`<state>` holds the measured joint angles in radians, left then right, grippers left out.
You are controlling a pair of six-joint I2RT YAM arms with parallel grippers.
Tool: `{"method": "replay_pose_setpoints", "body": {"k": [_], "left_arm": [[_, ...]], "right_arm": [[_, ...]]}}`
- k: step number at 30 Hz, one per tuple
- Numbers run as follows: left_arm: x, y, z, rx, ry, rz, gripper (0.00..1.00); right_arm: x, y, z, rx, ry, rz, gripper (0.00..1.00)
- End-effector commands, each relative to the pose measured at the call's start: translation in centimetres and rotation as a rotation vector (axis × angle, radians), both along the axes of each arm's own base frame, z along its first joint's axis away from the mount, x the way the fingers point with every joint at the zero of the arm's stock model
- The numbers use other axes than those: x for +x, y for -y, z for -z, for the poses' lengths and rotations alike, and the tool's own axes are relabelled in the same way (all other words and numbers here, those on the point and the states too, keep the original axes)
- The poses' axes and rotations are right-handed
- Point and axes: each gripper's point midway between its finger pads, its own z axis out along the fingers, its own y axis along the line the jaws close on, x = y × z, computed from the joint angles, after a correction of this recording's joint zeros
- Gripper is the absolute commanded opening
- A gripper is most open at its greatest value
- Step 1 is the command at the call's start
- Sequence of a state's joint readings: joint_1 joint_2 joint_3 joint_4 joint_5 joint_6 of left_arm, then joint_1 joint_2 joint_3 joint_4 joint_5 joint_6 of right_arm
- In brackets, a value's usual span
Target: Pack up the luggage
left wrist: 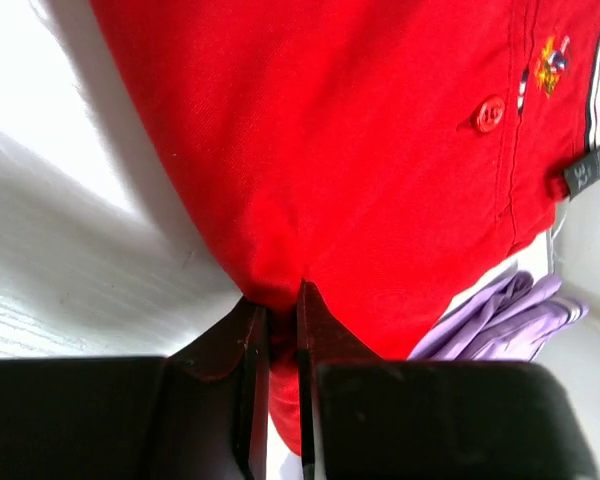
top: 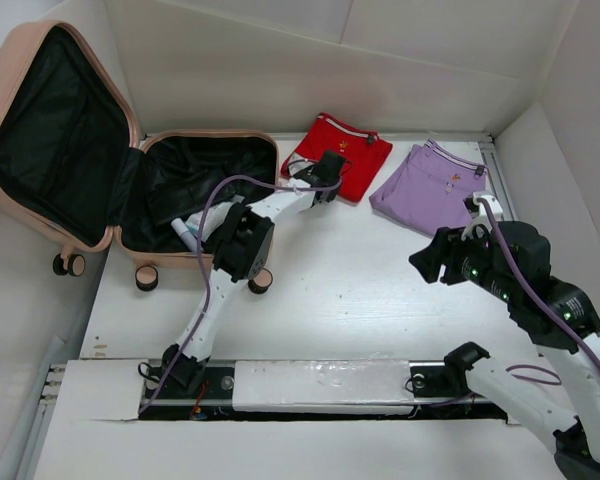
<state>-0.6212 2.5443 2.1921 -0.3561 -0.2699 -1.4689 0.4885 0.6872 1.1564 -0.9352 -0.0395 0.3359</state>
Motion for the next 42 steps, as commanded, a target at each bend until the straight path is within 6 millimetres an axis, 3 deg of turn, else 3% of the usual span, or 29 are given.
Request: {"method": "replay_pose_setpoints", "body": {"k": [1, 2, 3, 4, 5, 6, 7, 8, 9, 10, 11, 13, 17, 23, 26, 32, 36, 37, 40, 42], "left_arm": [[-3.7, 2.4, -1.3, 0.053, 0.040, 0.139, 0.00], [-5.3, 2.9, -4.0, 0.055, 0.079, 0.176, 0.00], [-6.7, 2.9, -3.9, 0.060, 0.073, 0.191, 0.00], [-9.7, 1.4, -0.5, 0.112, 0.002, 0.209, 0.00], [-10.9, 1.4, -0.5, 0.087, 0.001, 0.214, 0.00], [-12.4, 1.7, -2.5, 0.046, 0.021, 0.212, 0.00], [-15.0, 0.0, 0.3, 0.082, -0.034, 0.217, 0.00], [-15.4, -0.2, 0.1, 0.065, -0.023, 0.223, 0.00], [-16.6, 0.0, -0.7, 0.049, -0.025, 0.247, 0.06], [-17.5, -0.3, -0.2, 0.063, -0.031, 0.264, 0.11], [-17.7, -0.1, -0.7, 0.063, -0.024, 0.286, 0.17], [-19.0, -0.1, -0.7, 0.116, -0.036, 0.321, 0.40], [-19.7, -2.3, -0.6, 0.172, -0.057, 0.273, 0.66], [-19.7, -5.6, 1.6, 0.146, -0.114, 0.157, 0.69], [-18.6, -6.2, 2.7, 0.134, -0.134, 0.121, 0.68], [-15.5, -3.9, 3.6, 0.126, -0.138, 0.114, 0.61], [-14.8, -3.9, 4.4, 0.128, -0.150, 0.097, 0.20], [-14.1, -4.0, 4.1, 0.116, -0.137, 0.086, 0.00], [-14.1, -4.3, 2.8, 0.137, -0.103, 0.121, 0.00], [-12.8, -3.4, -1.1, 0.119, -0.020, 0.146, 0.00]], "right_arm": [[0.1, 0.1, -1.6, 0.007, 0.048, 0.000, 0.61], [0.3, -0.1, -1.7, 0.008, 0.050, 0.000, 0.61], [0.3, -0.1, -1.7, 0.015, 0.046, 0.004, 0.61], [0.5, -0.2, -1.5, 0.015, 0.046, 0.004, 0.61], [0.6, 0.0, -1.5, 0.012, 0.047, 0.012, 0.61], [0.7, -0.1, -1.4, 0.012, 0.049, 0.013, 0.61], [1.0, -0.3, -1.3, 0.012, 0.047, 0.013, 0.61], [1.2, -0.4, -1.1, 0.006, 0.038, 0.012, 0.61], [1.1, -0.5, -1.1, 0.010, 0.036, 0.003, 0.61], [1.4, -0.9, -1.2, 0.015, 0.035, -0.005, 0.61], [1.7, -1.1, -1.2, 0.016, 0.038, -0.006, 0.61], [1.8, -1.6, -1.4, 0.028, 0.037, -0.029, 0.61], [1.8, -2.1, -1.4, 0.044, 0.028, -0.046, 0.61], [1.6, -1.8, -1.7, 0.037, 0.041, -0.042, 0.61], [1.3, -1.6, -1.7, 0.036, 0.039, -0.042, 0.61], [0.6, -1.2, -1.8, 0.028, 0.042, -0.046, 0.61], [0.3, -0.8, -1.9, 0.017, 0.048, -0.040, 0.61], [0.4, -0.6, -1.9, 0.012, 0.050, -0.029, 0.61], [0.0, -0.1, -2.5, 0.012, 0.062, -0.017, 0.61], [-0.1, 0.1, -3.0, 0.017, 0.080, -0.007, 0.61]]}}
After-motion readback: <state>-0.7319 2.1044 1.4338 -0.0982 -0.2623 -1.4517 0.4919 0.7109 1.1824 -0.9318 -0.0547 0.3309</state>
